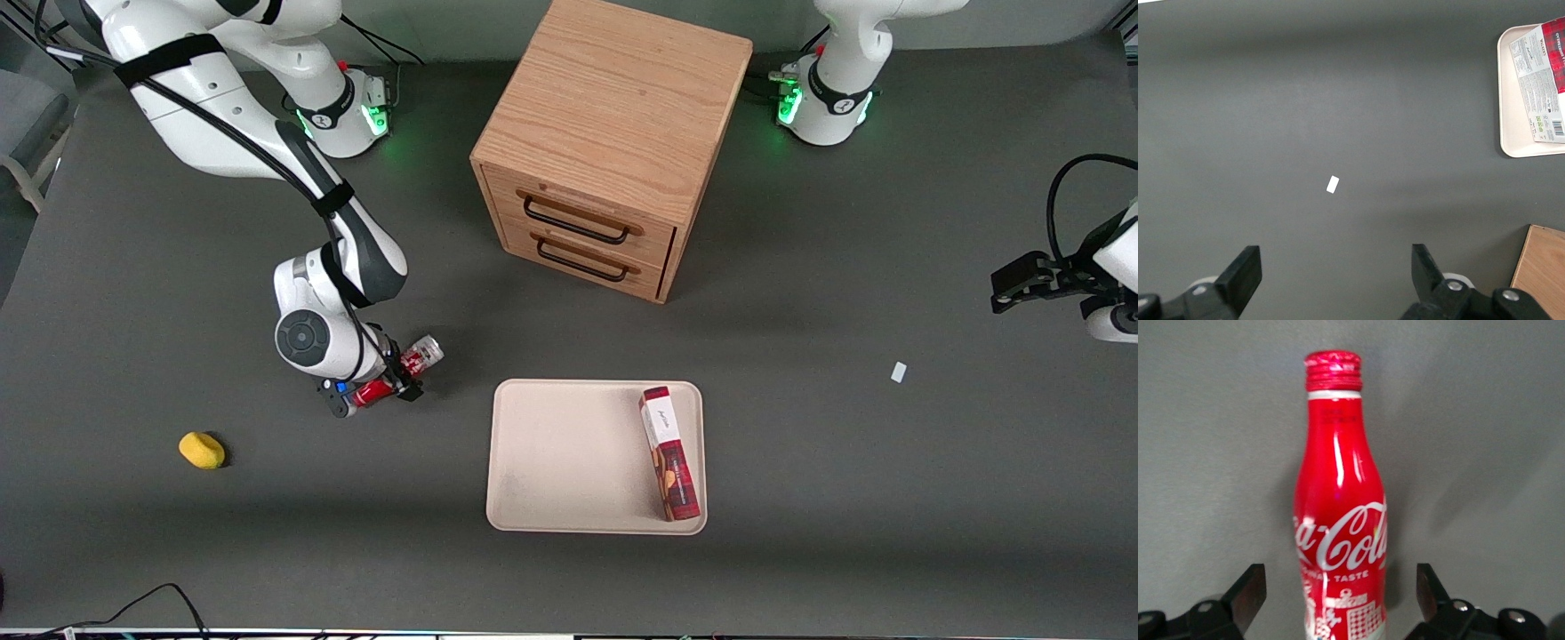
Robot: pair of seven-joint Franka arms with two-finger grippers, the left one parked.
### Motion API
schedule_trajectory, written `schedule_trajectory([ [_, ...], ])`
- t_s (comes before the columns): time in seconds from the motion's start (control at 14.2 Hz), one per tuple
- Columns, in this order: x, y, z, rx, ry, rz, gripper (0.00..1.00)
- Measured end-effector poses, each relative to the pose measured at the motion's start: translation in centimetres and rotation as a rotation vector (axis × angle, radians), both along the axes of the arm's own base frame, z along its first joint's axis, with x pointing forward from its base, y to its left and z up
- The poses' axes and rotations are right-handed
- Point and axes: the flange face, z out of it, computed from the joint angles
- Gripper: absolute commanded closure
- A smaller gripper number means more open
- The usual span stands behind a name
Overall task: Place coke bottle on tray
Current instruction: 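Close the right gripper on the bottle and lift it, then carry the bottle with the right gripper over the white tray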
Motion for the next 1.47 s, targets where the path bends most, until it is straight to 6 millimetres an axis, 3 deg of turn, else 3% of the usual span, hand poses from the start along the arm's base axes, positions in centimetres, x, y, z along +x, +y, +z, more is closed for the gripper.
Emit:
schedule_trajectory([
  [0.07,-0.2,-0.1,-0.4,-0.003,-0.011,0.007,0.01],
  [0.14,-0.5,-0.2,-0.7,-0.009,-0.02,0.014,0.15],
  [0.28,-0.8,-0.5,-1.2,-0.015,-0.026,0.019,0.64],
  [0.42,-0.8,-0.5,-1.2,-0.016,-0.028,0.019,1.0],
  [0.84,-0.7,-0.6,-1.1,-0.014,-0.036,0.018,1.0],
  [1.05,0.2,-0.6,-0.1,-0.01,-0.061,0.022,1.0],
  [1.26,2.0,-0.9,3.8,-0.024,-0.046,0.071,1.0],
  [1.47,4.2,-0.9,11.1,-0.03,-0.042,0.158,1.0],
])
